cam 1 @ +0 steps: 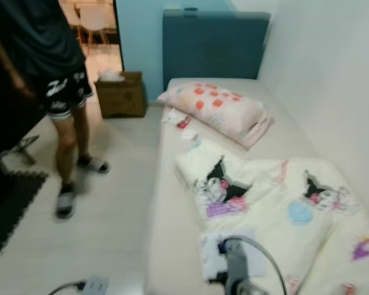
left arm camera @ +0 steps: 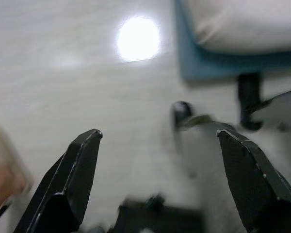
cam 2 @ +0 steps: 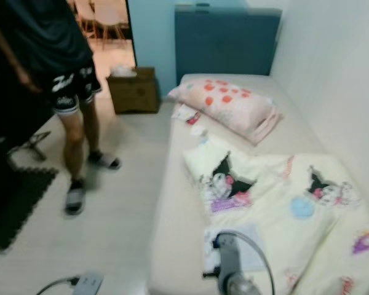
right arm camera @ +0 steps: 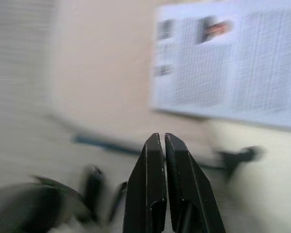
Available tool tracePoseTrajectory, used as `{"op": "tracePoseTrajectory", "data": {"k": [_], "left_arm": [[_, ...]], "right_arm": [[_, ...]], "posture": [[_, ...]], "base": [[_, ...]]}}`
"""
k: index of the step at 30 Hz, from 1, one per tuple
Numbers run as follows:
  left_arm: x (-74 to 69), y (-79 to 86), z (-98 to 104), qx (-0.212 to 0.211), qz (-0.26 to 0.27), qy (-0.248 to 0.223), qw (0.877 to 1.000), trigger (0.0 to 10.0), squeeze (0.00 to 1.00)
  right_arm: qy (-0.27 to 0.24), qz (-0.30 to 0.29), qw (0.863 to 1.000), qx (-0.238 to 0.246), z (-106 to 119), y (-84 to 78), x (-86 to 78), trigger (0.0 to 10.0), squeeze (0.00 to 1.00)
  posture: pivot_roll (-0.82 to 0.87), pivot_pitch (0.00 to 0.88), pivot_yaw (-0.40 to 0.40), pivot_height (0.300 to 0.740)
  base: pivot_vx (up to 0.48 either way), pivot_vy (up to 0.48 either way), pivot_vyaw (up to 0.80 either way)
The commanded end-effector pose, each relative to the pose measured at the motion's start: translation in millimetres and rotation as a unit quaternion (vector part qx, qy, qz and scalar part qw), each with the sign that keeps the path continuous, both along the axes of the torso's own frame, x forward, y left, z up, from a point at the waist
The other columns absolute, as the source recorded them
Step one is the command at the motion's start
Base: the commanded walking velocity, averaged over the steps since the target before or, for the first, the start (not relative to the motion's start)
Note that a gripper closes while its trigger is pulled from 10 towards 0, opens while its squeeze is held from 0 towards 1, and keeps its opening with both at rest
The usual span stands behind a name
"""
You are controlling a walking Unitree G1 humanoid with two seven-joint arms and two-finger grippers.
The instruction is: Clean up the room
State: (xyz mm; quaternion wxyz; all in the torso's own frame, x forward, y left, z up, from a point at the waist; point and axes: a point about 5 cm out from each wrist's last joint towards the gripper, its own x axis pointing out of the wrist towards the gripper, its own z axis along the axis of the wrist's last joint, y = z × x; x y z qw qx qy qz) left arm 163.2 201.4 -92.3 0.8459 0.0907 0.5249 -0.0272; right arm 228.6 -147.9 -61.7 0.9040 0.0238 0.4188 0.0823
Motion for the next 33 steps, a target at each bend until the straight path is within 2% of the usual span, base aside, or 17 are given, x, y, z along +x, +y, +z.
{"op": "tracePoseTrajectory", "data": {"k": [1, 3, 10, 26, 33], "left_arm": [[-12.9, 1.3, -5.1, -0.003, 0.005, 0.024, 1.0, 10.0, 0.0], [-13.7, 1.1, -5.4, -0.006, 0.003, 0.028, 1.0, 10.0, 0.0], [-14.3, -0.2, -5.8, -0.011, 0.003, 0.03, 0.999, 10.0, 0.0], [-21.1, 0.2, -8.4, -0.011, 0.023, 0.042, 0.999, 10.0, 0.0], [-23.0, 0.6, -9.1, -0.01, 0.024, 0.048, 0.999, 10.0, 0.0]], "right_arm": [[0.005, -0.008, 1.0, 0.004, -2.7, 0.9, -4.3, 10.0, 0.0], [0.008, -0.009, 1.0, 0.002, -3.1, 0.1, -4.8, 10.0, 0.0], [0.011, -0.009, 1.0, -0.003, -3.3, -0.3, -4.8, 10.0, 0.0], [0.013, -0.011, 1.0, -0.016, -2.8, 0.0, -3.3, 10.0, 0.0], [0.014, -0.011, 1.0, -0.018, -3.0, -0.4, -3.6, 10.0, 0.0]], "posture": [[0.1, 0.0, -0.065, 0.737], [0.1, 0.0, -0.068, 0.737], [0.1, 0.0, -0.068, 0.737], [0.11, 0.0, -0.068, 0.737], [0.1, 0.0, -0.068, 0.737]], "base": [[0.0, 0.0, 0.0], [0.0, 0.0, 0.0], [0.0, -0.476, 0.0], [0.0, 0.0, 0.0], [-0.382, 0.0, 0.0]]}}
